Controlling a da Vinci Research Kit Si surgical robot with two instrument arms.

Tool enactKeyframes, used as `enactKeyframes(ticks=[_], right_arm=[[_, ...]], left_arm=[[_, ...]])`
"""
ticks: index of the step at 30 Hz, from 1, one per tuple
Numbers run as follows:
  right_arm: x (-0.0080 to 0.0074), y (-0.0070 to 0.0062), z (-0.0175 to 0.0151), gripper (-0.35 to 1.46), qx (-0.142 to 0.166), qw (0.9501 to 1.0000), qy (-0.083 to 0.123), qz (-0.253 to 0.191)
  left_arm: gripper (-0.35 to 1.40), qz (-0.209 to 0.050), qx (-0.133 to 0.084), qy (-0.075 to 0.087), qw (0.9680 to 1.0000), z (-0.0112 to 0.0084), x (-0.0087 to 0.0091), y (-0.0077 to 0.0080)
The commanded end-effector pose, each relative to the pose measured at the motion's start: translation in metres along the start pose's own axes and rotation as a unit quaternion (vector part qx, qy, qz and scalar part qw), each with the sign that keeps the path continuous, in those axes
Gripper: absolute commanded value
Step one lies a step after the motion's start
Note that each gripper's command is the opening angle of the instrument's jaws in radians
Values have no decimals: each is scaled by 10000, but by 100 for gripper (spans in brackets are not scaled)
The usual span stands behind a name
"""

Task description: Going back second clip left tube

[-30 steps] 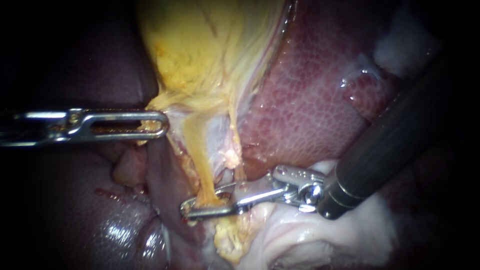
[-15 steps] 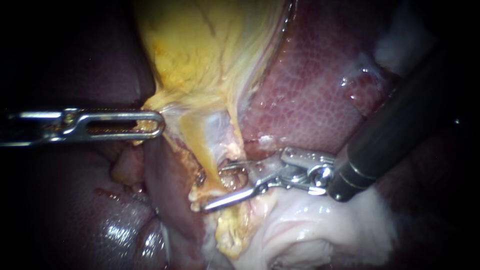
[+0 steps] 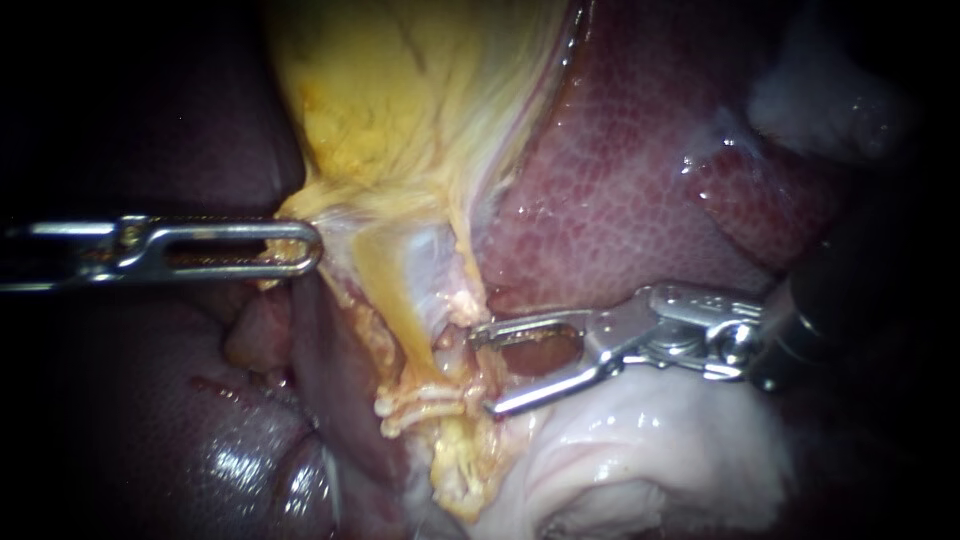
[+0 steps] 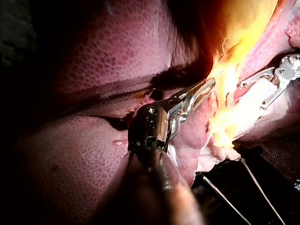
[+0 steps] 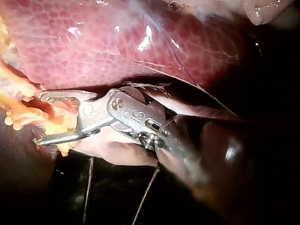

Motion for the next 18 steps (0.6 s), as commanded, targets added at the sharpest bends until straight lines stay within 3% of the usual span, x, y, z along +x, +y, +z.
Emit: enactKeyframes(ticks=[1, 4, 8, 13, 18], right_arm=[[8, -3, -8, 60, -42, 10000, 20, -44], [36, -15, -32, 60, -161, 9995, 114, -239], [55, -28, -51, 60, -279, 9989, 30, -364], [63, -39, -61, 60, -292, 9985, -25, -464], [63, -41, -61, 60, -277, 9985, -26, -467]], left_arm=[[-35, -3, 0, 1, 10000, 0, 0, 0], [-35, -3, 0, 1, 10000, 0, 0, 0], [-35, 2, -9, -7, 10000, 4, 2, 0], [-35, 40, -26, -34, 10000, 25, 15, 7], [-35, 101, 4, 89, 9999, 55, 35, 11]])
